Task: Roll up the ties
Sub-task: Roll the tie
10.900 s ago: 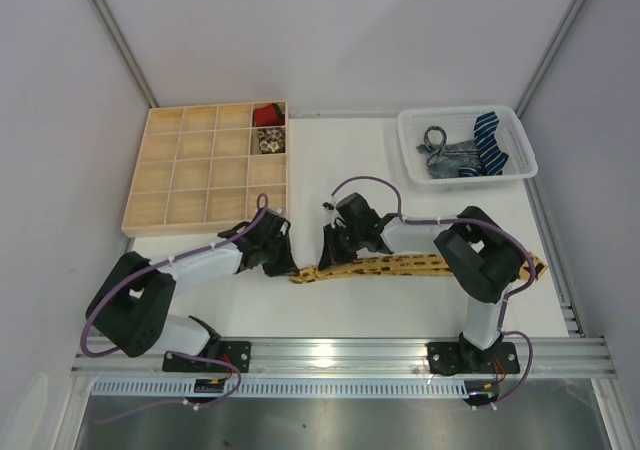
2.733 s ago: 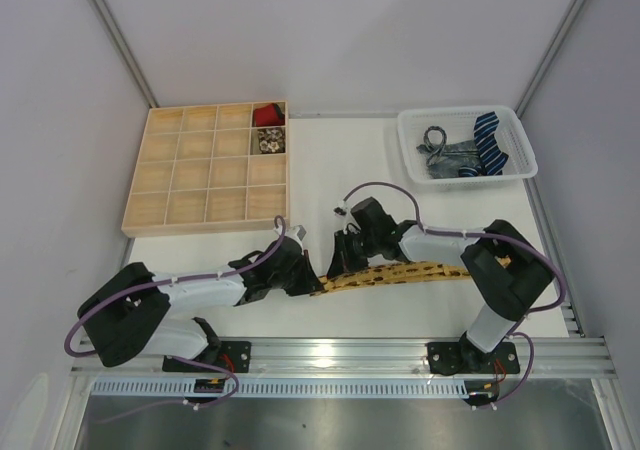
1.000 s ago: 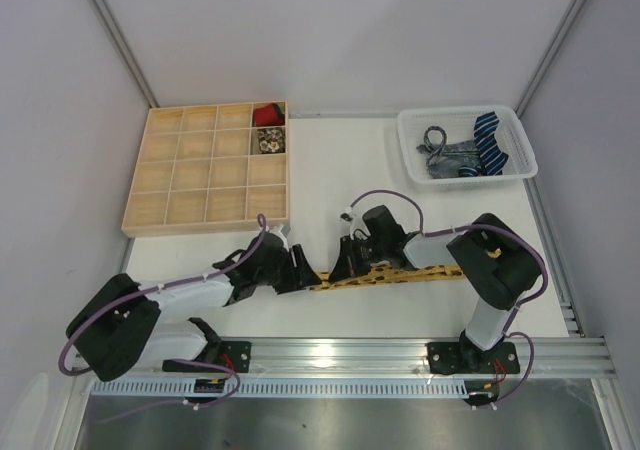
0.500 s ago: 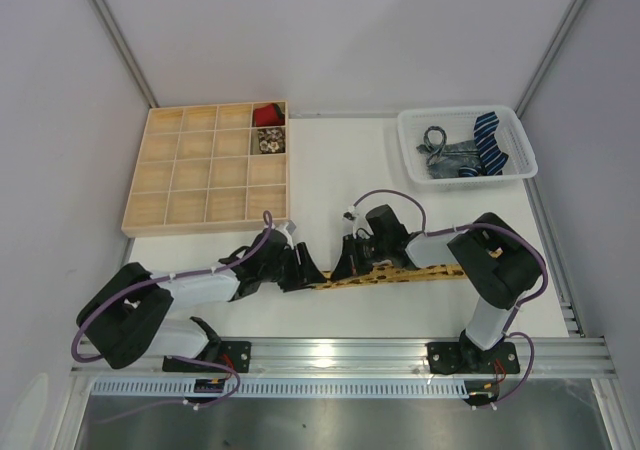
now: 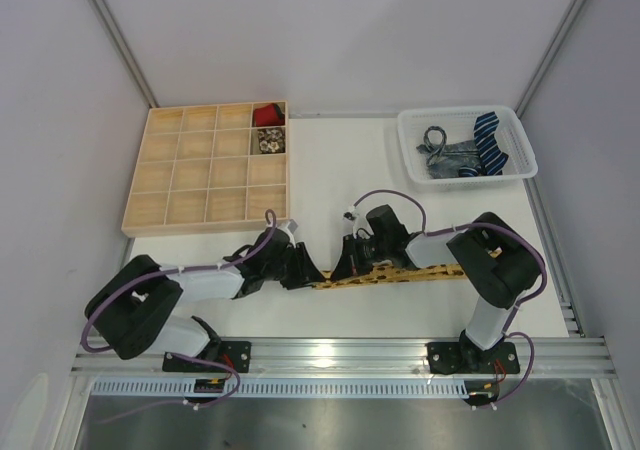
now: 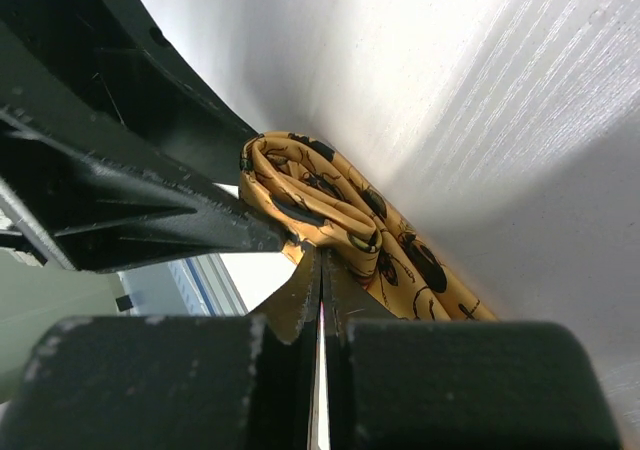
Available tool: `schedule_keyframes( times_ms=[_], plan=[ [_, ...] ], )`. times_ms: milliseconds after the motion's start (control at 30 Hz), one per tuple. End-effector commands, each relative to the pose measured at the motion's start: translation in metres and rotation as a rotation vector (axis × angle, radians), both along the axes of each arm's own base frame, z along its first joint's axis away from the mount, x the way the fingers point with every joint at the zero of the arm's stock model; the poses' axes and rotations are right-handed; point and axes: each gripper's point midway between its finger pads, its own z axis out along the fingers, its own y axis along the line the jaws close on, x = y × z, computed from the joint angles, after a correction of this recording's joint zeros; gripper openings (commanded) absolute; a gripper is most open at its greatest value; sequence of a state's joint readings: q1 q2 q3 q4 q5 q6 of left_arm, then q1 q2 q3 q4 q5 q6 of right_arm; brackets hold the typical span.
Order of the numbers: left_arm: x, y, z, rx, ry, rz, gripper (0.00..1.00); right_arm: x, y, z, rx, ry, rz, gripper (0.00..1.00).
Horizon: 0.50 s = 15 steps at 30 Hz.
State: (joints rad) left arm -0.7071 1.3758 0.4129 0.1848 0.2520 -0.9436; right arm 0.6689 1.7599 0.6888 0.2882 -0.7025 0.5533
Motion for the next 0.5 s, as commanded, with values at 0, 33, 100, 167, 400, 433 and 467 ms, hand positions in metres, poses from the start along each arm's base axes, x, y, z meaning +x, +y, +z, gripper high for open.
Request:
schedule_keyframes(
  times_ms=[0,33,100,167,400,433,467],
  plan=[
    [-0.006,0.017,-0.024,0.102,0.043,0.020,0.40,-0.004,-0.029,-0.046,-0.187,0.043,-0.061,0.00],
    [-0.005,0.017,-0.024,0.105,0.041,0.023,0.38,-0.004,-0.029,-0.046,-0.188,0.042,-0.062,0.00],
    [-0.002,0.016,-0.022,0.109,0.032,0.025,0.26,-0.002,-0.029,-0.045,-0.188,0.038,-0.064,0.00],
    [0.000,0.016,-0.021,0.112,0.027,0.027,0.16,-0.001,-0.028,-0.043,-0.193,0.035,-0.066,0.00],
    [0.006,0.022,-0.009,0.161,-0.012,0.027,0.00,0.017,-0.012,-0.010,-0.211,-0.042,-0.058,0.00],
    [0.002,0.027,-0.010,0.191,0.007,0.026,0.01,0.019,-0.008,-0.005,-0.205,-0.057,-0.056,0.00],
    [0.002,0.030,-0.009,0.210,-0.001,0.028,0.00,0.017,-0.006,-0.003,-0.218,-0.056,-0.047,0.00]
  ],
)
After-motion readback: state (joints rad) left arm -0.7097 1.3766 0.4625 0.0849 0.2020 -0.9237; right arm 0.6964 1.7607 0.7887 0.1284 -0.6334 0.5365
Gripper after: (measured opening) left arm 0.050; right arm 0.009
